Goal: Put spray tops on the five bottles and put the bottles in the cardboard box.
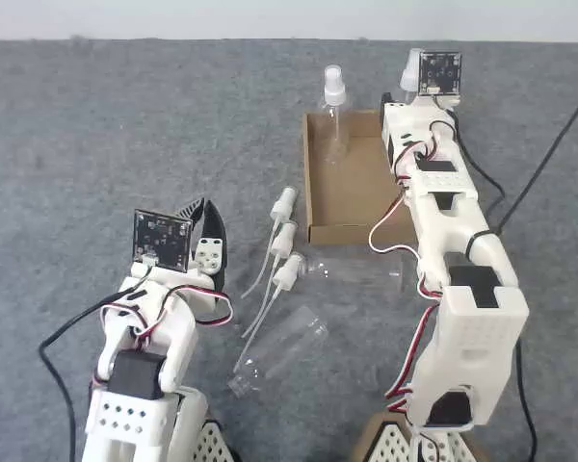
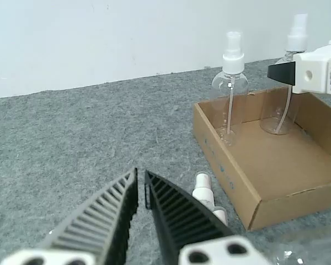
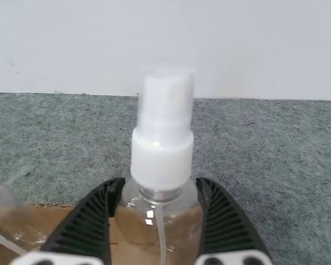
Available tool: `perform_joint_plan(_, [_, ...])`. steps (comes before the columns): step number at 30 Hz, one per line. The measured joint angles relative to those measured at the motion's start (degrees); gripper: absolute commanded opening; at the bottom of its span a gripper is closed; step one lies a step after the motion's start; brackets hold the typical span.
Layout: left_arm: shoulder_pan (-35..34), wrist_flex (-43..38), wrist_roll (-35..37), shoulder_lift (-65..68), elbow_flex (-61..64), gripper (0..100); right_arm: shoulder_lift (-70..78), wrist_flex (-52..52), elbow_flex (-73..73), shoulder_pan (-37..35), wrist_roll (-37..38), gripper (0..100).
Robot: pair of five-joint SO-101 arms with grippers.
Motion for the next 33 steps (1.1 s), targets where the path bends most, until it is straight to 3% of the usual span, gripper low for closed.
perform_joint_plan(17, [0.0, 0.0, 0.0, 0.0, 0.79, 1, 0.0, 0.0, 0.0, 0.0, 0.0, 0.9])
perform_joint_plan(25, [0.0, 0.0, 0.0, 0.0, 0.79, 1, 0.0, 0.0, 0.0, -0.09, 0.0, 16.8])
perform_joint_plan(33, [0.0, 0.0, 0.0, 0.0, 0.79, 1, 0.09, 0.0, 0.0, -0.09, 0.0, 17.7])
